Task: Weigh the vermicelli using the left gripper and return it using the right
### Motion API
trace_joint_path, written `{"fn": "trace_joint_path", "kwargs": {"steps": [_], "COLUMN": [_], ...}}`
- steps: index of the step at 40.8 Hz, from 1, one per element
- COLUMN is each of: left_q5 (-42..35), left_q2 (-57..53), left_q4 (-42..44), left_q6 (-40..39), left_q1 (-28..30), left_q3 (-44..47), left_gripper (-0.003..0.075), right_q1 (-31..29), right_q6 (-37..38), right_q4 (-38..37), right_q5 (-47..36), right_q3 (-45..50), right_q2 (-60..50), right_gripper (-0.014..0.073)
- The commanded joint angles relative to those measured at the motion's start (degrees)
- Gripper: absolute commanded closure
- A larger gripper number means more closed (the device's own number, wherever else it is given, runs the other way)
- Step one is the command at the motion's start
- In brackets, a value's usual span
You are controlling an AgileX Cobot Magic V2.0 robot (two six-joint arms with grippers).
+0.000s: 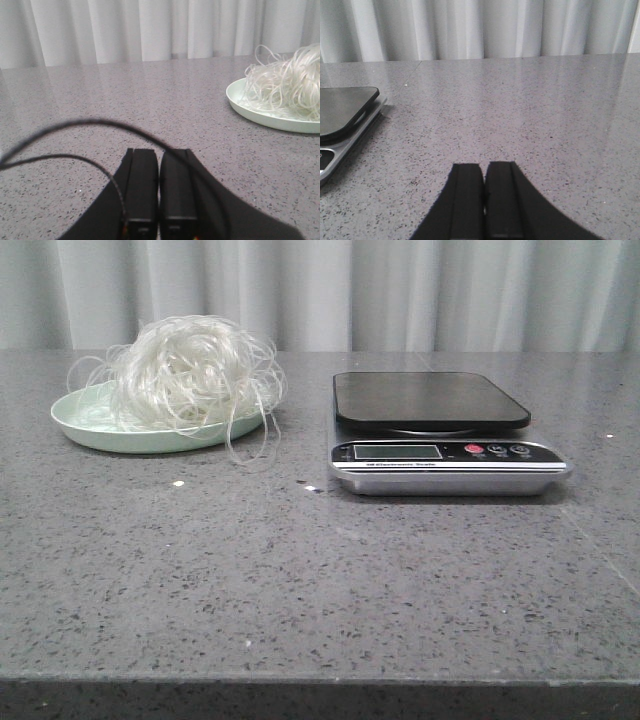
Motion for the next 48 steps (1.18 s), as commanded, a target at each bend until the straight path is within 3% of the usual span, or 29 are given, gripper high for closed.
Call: {"fn": "trace_joint_path", "kwargs": {"steps": [1, 48], "left_q5": [-4.25, -4.25], "left_q2": [-1.17, -1.17], "left_q4": [-0.49, -0.49], "left_q6": [-0.68, -0.68], "left_q1": [0.07, 0.07], "left_q3": [0.43, 0.43], "left_gripper": [0.0583, 0.0583], "right_q1": [-0.28, 0.55], "right_q6": [-0.32, -0.32], "right_q4": [0.25, 0.23], "right_q5": [-4.17, -4.17], "right_q3": [-0.41, -0.41], "right_q2": [-0.96, -0.96], "right_gripper": [0.0442, 0.0442]}}
